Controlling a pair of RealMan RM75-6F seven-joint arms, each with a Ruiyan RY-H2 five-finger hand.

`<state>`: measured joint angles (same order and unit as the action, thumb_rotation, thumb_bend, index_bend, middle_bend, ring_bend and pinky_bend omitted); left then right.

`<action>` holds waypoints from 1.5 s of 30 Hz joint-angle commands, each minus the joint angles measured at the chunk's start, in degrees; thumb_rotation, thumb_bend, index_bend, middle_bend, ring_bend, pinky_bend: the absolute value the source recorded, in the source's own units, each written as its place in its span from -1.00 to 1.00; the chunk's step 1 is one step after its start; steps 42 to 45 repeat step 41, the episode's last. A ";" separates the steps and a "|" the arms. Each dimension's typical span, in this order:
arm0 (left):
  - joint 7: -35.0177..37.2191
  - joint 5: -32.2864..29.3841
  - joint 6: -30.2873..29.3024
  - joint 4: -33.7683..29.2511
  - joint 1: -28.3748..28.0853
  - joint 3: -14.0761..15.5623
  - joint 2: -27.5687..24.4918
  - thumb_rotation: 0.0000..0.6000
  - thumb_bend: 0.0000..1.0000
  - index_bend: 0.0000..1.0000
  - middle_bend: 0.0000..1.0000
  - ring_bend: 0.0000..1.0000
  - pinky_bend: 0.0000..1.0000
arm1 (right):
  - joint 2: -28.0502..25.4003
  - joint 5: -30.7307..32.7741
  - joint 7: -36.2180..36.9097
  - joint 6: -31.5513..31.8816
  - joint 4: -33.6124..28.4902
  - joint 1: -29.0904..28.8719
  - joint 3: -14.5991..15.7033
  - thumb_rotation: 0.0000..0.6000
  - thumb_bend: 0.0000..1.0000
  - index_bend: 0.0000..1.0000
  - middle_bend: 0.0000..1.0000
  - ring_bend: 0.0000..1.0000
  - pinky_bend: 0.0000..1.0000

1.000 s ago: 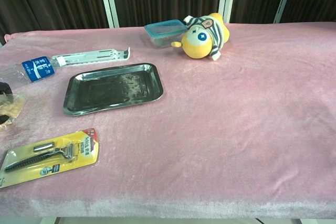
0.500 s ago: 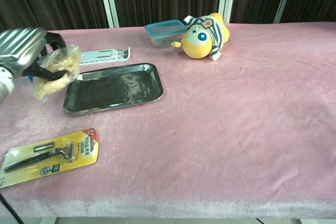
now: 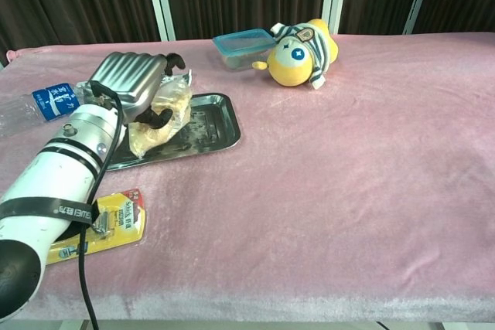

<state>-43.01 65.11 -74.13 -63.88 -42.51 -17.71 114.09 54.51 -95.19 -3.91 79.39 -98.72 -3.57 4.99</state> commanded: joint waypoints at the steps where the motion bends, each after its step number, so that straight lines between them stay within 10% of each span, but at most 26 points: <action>1: -0.71 -1.01 0.84 -0.58 0.19 -0.08 -0.33 1.00 -0.51 -1.00 -1.00 -1.00 -0.54 | 0.01 -0.01 -0.04 -0.06 -0.03 -0.04 0.02 1.00 -0.57 -0.91 -1.00 -1.00 -0.85; 10: -5.39 0.29 -3.34 -6.97 3.03 1.80 -5.21 1.00 -0.52 -0.96 -1.00 -1.00 -0.58 | 0.15 0.40 -0.71 -0.33 -0.15 -0.13 -0.06 1.00 -0.57 -0.91 -1.00 -1.00 -0.85; 21: -12.85 -6.89 -8.61 -39.67 17.29 11.90 -29.84 1.00 -0.46 -0.72 -0.79 -0.87 -0.49 | 0.72 1.11 -2.40 -1.28 -0.52 -0.44 -0.15 1.00 -0.57 -0.91 -1.00 -1.00 -0.85; 33: 6.30 6.55 -16.15 -35.38 29.18 21.85 -38.17 1.00 -0.46 -0.72 -0.77 -0.86 -0.48 | 1.11 0.98 -2.67 -0.80 -0.26 -0.25 -0.10 1.00 -0.57 -0.91 -1.00 -1.00 -0.85; 45: 9.53 8.68 -17.65 -30.28 31.85 20.94 -38.00 1.00 -0.46 -0.72 -0.77 -0.86 -0.48 | 1.81 1.22 -4.53 -0.96 -0.13 -0.16 -0.09 1.00 -0.57 -0.91 -1.00 -1.00 -0.85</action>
